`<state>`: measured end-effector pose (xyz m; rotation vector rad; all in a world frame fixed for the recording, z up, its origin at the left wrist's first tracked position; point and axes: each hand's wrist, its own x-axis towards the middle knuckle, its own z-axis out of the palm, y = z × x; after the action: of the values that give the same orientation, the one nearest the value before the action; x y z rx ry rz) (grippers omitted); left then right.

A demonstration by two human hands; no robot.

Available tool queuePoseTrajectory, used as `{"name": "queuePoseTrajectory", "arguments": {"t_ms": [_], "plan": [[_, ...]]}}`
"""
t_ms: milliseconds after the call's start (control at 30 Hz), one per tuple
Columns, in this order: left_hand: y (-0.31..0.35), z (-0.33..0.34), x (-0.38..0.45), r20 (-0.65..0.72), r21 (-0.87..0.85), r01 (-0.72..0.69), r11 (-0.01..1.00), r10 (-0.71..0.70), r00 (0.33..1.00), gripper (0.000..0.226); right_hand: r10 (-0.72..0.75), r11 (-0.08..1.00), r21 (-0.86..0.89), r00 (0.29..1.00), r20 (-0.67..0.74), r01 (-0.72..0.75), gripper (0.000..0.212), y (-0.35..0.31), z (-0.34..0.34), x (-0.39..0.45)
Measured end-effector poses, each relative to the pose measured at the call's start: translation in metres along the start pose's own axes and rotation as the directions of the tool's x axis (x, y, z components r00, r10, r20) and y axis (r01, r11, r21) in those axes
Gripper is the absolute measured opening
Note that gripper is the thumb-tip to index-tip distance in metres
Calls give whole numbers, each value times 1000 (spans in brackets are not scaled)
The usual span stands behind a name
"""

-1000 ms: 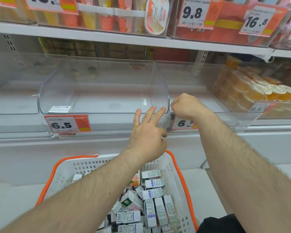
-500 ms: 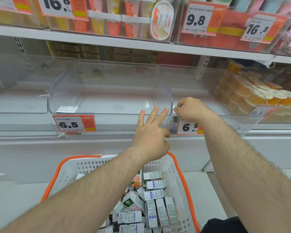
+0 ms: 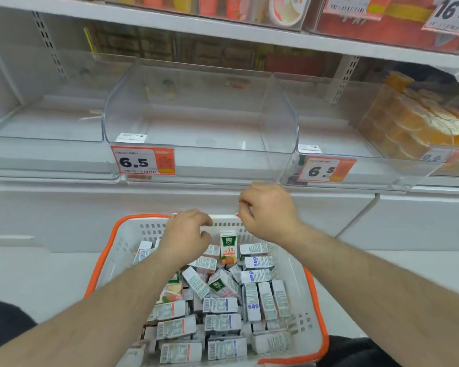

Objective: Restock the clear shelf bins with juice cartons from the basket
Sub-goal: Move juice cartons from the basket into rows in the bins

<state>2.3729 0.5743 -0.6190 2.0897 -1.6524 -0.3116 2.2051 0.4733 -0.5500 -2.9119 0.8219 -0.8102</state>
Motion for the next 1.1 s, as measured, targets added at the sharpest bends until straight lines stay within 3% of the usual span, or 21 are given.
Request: {"name": "queuePoseTrajectory", "arguments": {"t_ms": [33,100,267,367,467,600,800,900,967,1033,1100], "plan": [[-12,5,-6,78,-14,67,998,-65,995,30,68,998,10,989,133,-70,29,1,14,-6],[-31,15,-17,201,-46,180,983,-167,965,29,238,967,-14,887,395,-254,22,6,40,-18],[-59,42,-30,340,8,258,966,-246,908,30,421,864,-132,553,719,-486,20,6,85,-49],[-67,61,-35,407,114,170,979,-202,891,33,453,854,-228,453,768,-468,11,7,108,-66],[-70,83,-39,469,300,25,954,-170,866,48,595,793,-431,396,699,-432,57,3,128,-81],[-63,104,-41,536,452,-110,885,-170,827,68,743,634,-537,244,623,-557,89,3,150,-105],[-75,119,-37,426,519,-152,841,-100,899,59,794,514,-423,227,565,-746,69,13,159,-113],[-80,109,-30,479,443,-175,879,-67,875,52,792,463,-334,214,571,-821,64,20,148,-107],[-80,95,-21,541,308,-120,944,-70,838,48,775,410,-183,235,586,-894,55,24,137,-100],[-75,74,-9,603,148,17,989,-103,791,53,731,203,91,213,648,-975,46,26,123,-87],[-67,48,2,624,23,147,989,-129,771,56,648,-8,233,173,742,-972,35,21,108,-72]]}}
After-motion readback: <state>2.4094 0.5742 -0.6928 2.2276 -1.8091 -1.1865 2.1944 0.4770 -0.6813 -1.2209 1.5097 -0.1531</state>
